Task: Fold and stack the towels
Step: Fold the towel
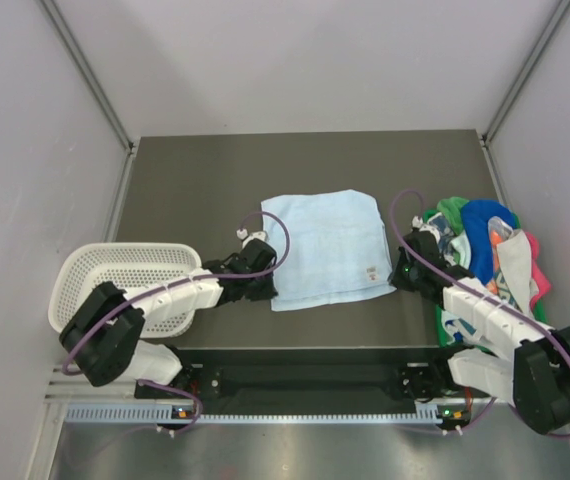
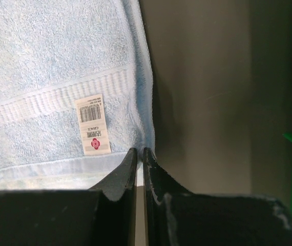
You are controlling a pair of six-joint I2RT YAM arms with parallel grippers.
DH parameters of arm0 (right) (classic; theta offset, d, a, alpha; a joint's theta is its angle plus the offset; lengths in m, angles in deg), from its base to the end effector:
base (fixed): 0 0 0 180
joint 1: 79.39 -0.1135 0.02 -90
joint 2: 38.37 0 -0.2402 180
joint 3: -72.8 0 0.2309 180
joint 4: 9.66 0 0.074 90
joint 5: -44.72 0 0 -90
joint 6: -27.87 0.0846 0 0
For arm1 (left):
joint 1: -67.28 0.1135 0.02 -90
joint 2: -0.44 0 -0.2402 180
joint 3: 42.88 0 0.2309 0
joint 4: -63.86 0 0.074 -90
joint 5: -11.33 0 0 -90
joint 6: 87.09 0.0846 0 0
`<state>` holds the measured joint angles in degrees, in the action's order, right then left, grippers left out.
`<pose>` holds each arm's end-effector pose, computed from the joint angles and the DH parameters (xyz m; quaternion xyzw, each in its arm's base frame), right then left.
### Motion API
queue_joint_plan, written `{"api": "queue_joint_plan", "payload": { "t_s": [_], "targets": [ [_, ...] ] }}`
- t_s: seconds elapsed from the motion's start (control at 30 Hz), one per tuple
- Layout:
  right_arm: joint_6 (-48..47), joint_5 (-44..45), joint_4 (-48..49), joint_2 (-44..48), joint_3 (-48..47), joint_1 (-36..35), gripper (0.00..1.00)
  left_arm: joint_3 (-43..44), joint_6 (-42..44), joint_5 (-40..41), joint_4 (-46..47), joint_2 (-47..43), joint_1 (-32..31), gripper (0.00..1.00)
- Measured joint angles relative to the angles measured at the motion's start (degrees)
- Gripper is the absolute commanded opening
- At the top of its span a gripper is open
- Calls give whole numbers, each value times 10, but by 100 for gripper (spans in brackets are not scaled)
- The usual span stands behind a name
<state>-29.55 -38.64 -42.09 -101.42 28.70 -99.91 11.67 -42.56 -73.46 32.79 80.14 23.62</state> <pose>0.2171 0.0708 0.1292 0.1180 0.9349 0.0987 0.3197 0.2036 -0.1836 0.1202 -0.0283 0.9555 -0.1727 0.2373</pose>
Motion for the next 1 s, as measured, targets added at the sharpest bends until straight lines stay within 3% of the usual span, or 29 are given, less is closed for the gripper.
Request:
{"api": "queue_joint_plan", "payload": {
  "t_s": [0.87, 1.0],
  "targets": [
    [-25, 6, -24, 1, -27, 0, 1, 12, 7, 2, -19, -36, 0, 0],
    [-30, 6, -28, 1, -29, 0, 6, 15, 7, 2, -21, -36, 0, 0]
  ]
}}
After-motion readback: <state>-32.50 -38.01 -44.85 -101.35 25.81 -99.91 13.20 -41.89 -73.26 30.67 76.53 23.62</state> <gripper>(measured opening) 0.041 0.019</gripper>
